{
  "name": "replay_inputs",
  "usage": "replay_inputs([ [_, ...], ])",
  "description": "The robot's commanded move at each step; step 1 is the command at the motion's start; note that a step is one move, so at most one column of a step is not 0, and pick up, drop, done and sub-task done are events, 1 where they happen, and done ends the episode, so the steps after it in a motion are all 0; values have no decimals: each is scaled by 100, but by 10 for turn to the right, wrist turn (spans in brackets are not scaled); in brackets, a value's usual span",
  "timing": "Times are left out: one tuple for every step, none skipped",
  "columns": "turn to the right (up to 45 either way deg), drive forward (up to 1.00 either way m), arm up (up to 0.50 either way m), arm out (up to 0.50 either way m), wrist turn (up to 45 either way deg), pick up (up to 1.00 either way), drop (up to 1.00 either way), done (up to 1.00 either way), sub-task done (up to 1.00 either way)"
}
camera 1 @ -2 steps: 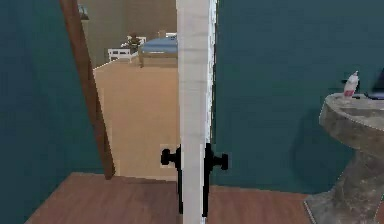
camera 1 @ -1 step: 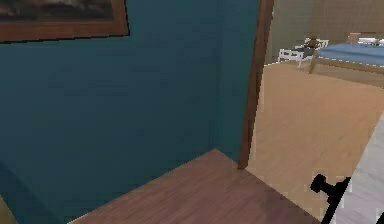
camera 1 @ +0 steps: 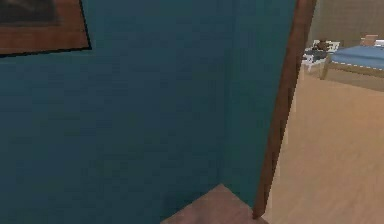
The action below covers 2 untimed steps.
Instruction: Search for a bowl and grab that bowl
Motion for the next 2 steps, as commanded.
replay_inputs([
  [420, 0, 0, 0, 0, 0, 0, 0, 0],
  [0, 45, 0, 0, 0, 0, 0, 0, 0],
])
